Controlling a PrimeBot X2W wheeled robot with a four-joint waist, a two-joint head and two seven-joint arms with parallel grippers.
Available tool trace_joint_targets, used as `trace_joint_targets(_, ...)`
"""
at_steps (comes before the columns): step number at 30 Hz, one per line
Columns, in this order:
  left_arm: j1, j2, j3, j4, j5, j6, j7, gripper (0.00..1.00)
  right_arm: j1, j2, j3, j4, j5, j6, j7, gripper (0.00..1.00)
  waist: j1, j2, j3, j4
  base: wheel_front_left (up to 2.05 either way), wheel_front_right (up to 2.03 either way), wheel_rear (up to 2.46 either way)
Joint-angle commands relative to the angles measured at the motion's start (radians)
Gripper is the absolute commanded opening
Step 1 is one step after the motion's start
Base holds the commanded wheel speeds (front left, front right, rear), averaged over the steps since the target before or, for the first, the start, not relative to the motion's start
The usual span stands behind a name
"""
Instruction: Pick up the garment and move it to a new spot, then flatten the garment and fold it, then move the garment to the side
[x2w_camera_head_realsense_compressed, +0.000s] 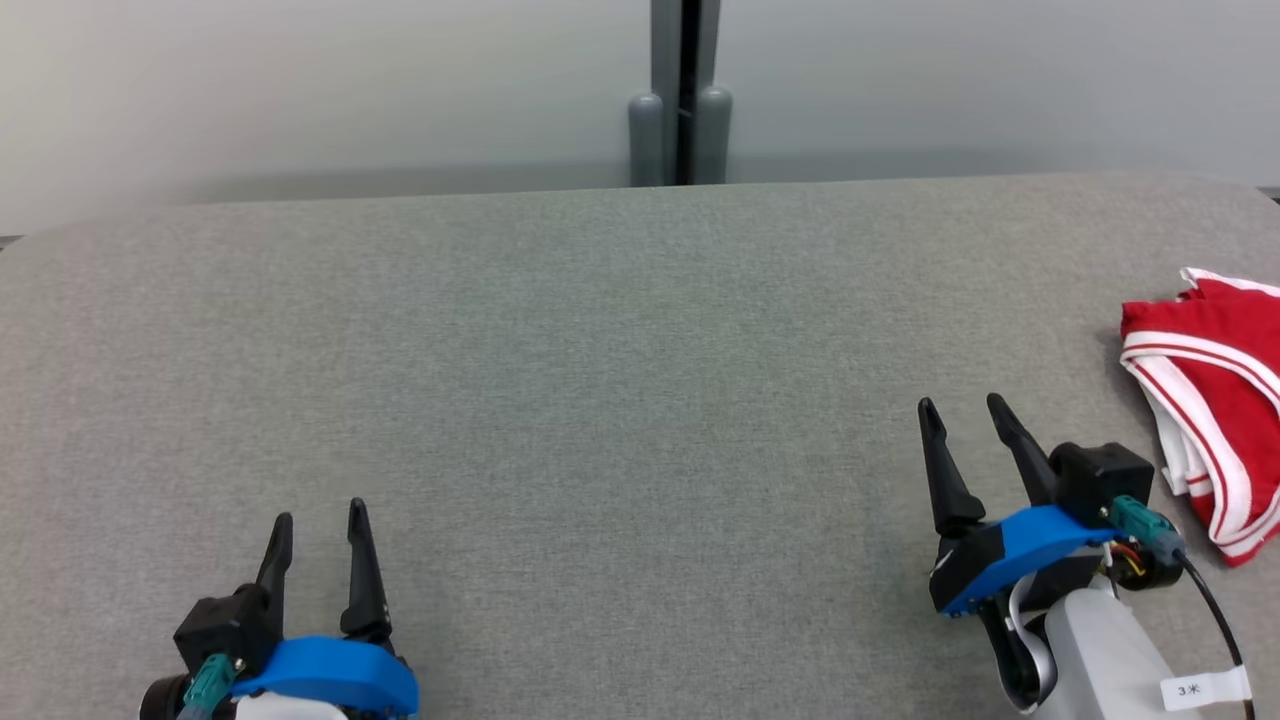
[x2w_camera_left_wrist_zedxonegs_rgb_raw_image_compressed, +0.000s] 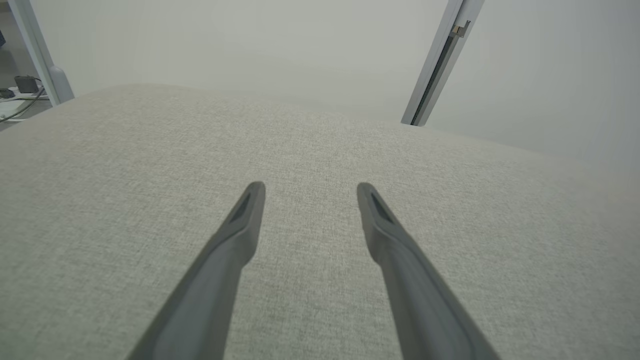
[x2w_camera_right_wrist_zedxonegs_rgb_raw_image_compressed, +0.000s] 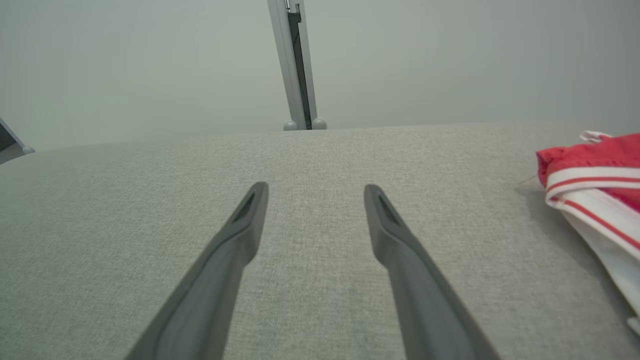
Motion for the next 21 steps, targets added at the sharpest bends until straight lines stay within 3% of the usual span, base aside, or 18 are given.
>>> trace_joint_targets(1, 0.009, 0.0, 0.007, 0.0, -0.007, -0.005, 0.0, 1.0, 0.022, -0.002, -0.001, 0.001, 0.001, 0.0, -0.003, 1.0, 0.0, 0.0, -0.004, 0.008, 0.0, 0.0, 0.0)
trace_joint_targets(21, 0.107, 0.0, 0.012, 0.008, -0.05, -0.013, 0.0, 1.0, 0.127, -0.002, 0.026, 0.023, 0.03, 0.0, -0.003, 1.0, 0.0, 0.0, -0.122, 0.017, 0.0, 0.0, 0.0)
